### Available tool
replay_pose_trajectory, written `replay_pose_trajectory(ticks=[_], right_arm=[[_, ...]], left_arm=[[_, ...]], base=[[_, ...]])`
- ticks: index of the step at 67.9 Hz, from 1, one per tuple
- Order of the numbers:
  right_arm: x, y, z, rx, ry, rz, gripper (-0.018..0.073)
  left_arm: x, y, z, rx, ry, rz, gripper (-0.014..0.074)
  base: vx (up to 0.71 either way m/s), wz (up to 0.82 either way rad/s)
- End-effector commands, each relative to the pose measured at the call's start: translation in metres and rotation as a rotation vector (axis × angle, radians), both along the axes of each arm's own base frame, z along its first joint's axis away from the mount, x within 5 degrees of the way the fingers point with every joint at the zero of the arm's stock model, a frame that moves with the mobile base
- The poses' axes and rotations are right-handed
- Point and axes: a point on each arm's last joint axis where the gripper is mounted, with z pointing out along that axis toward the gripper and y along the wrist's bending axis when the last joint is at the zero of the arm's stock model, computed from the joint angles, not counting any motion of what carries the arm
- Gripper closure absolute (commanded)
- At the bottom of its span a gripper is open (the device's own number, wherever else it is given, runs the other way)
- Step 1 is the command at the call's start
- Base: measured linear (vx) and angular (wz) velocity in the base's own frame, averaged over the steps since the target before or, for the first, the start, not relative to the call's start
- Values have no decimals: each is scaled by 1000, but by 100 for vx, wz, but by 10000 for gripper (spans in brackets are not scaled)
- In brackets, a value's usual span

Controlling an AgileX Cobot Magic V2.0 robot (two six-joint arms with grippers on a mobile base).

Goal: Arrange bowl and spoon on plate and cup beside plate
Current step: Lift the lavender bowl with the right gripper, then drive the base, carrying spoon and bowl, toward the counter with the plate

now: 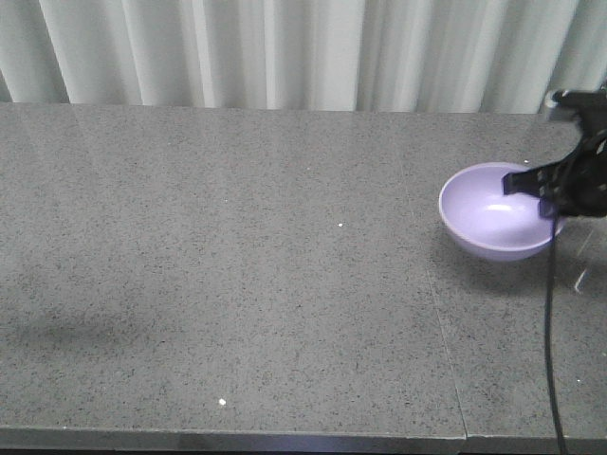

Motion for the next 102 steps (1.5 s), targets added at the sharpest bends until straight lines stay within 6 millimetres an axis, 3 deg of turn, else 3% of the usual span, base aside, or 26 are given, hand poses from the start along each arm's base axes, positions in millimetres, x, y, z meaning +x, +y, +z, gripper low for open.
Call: replay_pose_trajectory(ticks=[1, 19, 35, 102], right_arm=[[-28, 0, 57, -20, -167, 4, 565], [-112, 5, 126, -27, -295, 7, 565], [-162, 7, 150, -31, -350, 8, 565], [-168, 7, 153, -42, -366, 9, 565]], left_arm=[[-7, 0, 13, -4, -71, -6, 603], [-7, 0, 13, -4, -71, -6, 603], [-7, 0, 13, -4, -71, -6, 603], [-7, 0, 13, -4, -71, -6, 603]], base=[[0, 0], [0, 0], [0, 0], [0, 0]])
